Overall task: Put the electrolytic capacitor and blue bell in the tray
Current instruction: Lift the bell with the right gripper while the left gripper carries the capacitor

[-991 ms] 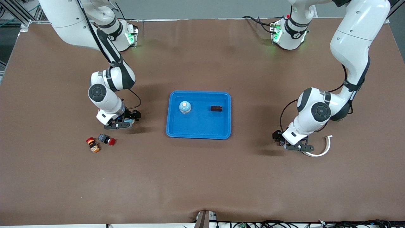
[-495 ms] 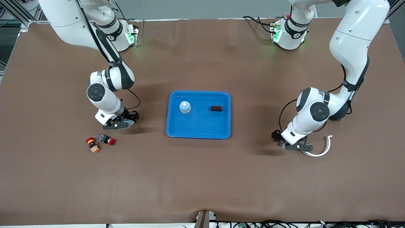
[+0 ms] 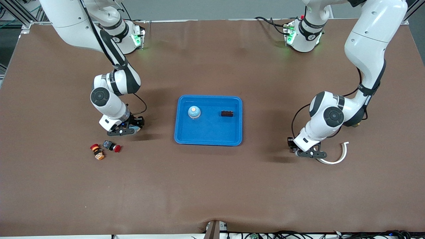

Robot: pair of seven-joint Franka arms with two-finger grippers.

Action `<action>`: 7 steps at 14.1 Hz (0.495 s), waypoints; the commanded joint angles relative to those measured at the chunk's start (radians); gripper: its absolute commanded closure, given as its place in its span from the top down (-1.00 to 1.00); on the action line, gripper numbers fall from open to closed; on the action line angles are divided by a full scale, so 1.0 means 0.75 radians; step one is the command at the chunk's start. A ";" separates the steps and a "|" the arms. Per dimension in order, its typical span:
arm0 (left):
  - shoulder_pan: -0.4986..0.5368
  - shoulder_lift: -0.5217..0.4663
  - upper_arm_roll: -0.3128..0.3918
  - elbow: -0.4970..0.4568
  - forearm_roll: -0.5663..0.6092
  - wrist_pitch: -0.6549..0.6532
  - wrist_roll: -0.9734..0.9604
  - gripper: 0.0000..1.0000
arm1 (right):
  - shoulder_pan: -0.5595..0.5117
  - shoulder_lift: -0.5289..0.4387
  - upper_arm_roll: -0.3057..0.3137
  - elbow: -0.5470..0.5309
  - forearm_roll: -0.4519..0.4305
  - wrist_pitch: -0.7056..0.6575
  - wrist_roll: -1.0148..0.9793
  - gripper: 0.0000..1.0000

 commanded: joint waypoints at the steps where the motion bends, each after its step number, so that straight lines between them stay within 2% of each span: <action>1: 0.001 -0.007 -0.003 -0.012 0.042 0.007 -0.048 -1.00 | -0.002 -0.065 0.042 0.040 0.024 -0.169 0.043 -0.41; 5: 0.009 -0.016 -0.003 -0.007 0.040 0.003 -0.082 -1.00 | 0.004 -0.115 0.156 0.201 0.135 -0.433 0.247 -0.41; 7: 0.005 -0.026 -0.005 0.005 0.042 -0.046 -0.253 -1.00 | 0.031 -0.109 0.205 0.295 0.139 -0.507 0.421 -0.41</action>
